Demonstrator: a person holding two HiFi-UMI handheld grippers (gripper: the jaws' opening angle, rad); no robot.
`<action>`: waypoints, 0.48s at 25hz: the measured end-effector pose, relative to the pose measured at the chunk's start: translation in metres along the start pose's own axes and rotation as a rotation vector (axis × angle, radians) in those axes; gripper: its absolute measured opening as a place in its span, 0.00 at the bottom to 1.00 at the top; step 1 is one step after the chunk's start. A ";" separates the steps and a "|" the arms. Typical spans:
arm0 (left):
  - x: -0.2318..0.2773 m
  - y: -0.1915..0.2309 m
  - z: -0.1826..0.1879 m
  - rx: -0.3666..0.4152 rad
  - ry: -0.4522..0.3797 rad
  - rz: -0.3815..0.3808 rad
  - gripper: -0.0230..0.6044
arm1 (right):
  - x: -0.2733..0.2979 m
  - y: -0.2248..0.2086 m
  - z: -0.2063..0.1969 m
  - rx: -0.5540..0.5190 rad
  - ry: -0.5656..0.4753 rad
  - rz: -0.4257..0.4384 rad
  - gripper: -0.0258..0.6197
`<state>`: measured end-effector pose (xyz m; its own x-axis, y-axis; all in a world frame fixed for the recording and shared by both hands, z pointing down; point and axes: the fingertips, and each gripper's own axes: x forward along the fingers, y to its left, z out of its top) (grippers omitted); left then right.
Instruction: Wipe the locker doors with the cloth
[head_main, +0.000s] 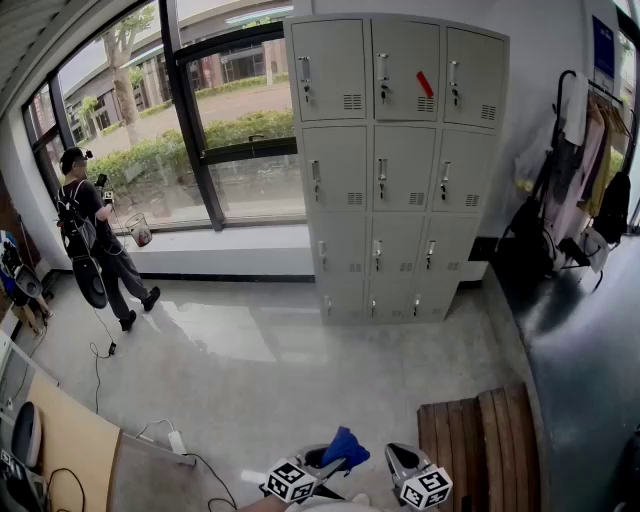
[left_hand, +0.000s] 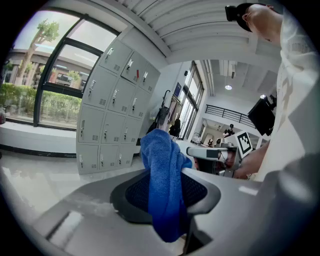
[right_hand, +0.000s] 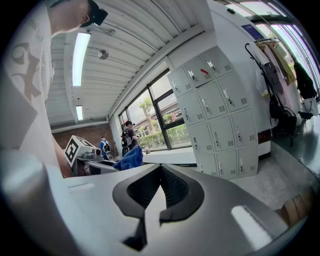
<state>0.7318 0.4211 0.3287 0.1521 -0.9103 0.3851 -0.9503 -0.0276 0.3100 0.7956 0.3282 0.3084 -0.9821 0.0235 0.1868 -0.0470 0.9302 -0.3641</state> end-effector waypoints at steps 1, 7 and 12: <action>0.005 0.004 0.001 -0.005 -0.003 0.002 0.27 | 0.002 -0.007 0.002 0.003 -0.003 -0.009 0.05; 0.037 0.063 0.020 -0.022 -0.023 0.039 0.27 | 0.044 -0.038 0.022 -0.018 -0.006 -0.019 0.05; 0.064 0.126 0.065 0.005 -0.054 -0.011 0.27 | 0.093 -0.070 0.058 -0.025 -0.028 -0.094 0.05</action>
<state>0.6041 0.3327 0.3355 0.1473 -0.9310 0.3341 -0.9500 -0.0392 0.3096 0.6974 0.2437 0.2988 -0.9783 -0.0746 0.1932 -0.1353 0.9365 -0.3235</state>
